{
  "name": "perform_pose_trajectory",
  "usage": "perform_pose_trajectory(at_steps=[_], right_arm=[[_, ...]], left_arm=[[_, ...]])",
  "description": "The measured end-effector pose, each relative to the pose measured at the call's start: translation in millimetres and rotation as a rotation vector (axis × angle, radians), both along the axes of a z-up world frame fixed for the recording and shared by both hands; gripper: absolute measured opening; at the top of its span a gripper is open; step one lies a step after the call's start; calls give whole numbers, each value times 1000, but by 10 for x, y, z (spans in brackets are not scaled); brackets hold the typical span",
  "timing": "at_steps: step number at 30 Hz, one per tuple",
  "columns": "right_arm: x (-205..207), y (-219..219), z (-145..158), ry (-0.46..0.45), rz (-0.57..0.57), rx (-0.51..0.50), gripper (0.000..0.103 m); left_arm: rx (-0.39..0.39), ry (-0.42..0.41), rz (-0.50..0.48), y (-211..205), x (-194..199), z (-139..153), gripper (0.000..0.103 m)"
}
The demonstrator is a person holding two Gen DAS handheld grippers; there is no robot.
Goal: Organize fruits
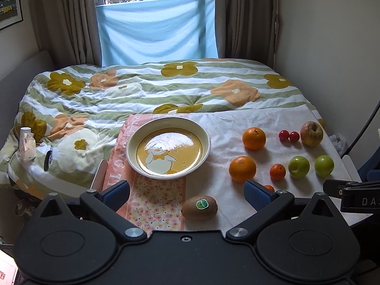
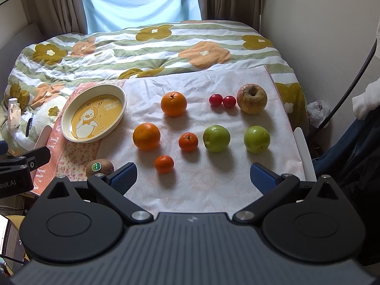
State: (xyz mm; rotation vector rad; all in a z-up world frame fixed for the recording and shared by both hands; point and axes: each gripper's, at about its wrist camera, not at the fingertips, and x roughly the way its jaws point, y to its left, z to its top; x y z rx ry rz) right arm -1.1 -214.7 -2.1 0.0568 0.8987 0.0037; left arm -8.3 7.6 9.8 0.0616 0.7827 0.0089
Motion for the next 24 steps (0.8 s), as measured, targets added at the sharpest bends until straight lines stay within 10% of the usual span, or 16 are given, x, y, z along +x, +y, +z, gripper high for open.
perform_pose_trajectory(at_steps=[24], right_arm=[[149, -5, -208, -24, 57, -6, 103]], left_arm=[[41, -16, 10, -82, 49, -222, 103]])
